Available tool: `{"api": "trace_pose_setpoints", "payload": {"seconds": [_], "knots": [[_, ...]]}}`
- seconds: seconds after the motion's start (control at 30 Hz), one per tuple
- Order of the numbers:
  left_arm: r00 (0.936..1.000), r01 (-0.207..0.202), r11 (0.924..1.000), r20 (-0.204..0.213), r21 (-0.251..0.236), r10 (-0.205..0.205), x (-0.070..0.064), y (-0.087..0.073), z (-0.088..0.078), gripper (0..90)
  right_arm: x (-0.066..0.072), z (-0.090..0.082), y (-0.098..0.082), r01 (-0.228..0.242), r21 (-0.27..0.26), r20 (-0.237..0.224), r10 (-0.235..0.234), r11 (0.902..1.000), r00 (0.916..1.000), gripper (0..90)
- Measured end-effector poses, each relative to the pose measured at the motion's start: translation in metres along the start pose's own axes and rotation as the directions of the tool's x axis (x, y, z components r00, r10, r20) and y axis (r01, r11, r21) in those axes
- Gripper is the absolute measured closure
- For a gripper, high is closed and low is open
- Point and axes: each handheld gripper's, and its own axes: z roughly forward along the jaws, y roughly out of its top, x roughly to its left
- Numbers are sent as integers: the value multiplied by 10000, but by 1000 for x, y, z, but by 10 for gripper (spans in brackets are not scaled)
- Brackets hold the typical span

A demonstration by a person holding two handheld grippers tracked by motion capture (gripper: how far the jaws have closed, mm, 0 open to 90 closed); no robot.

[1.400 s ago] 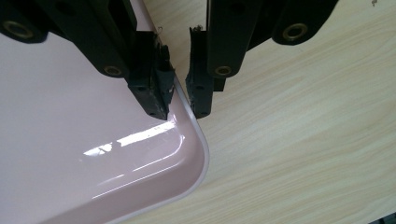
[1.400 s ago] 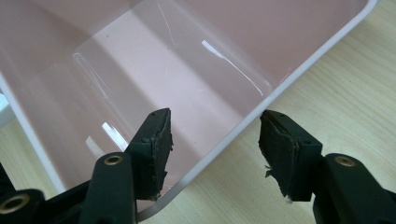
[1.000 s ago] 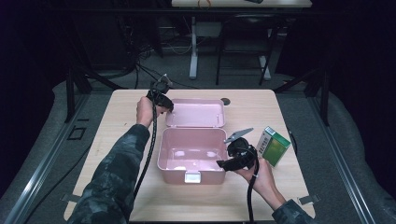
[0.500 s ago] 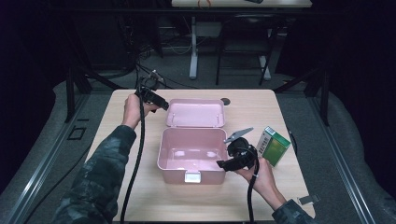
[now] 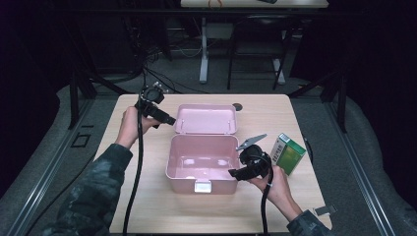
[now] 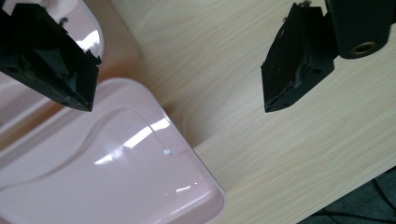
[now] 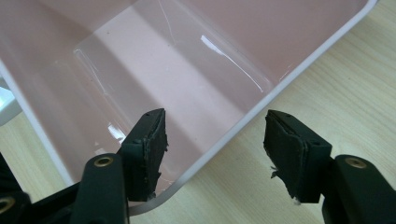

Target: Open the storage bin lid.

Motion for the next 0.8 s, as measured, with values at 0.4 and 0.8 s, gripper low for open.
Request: {"api": "trace_pose_setpoints", "payload": {"seconds": [0.4, 0.8], "knots": [[9987, -473, 9984, 189, -298, 479, -23, -51, -11, 72, 0, -6, 2, 72, -26, -52, -72, 10000, 10000, 288], [9989, -465, 9989, 38, -106, 466, -29, -87, -13, 47, -3, -19, 4, 195, -62, 33, -195, 9998, 9998, 182]]}}
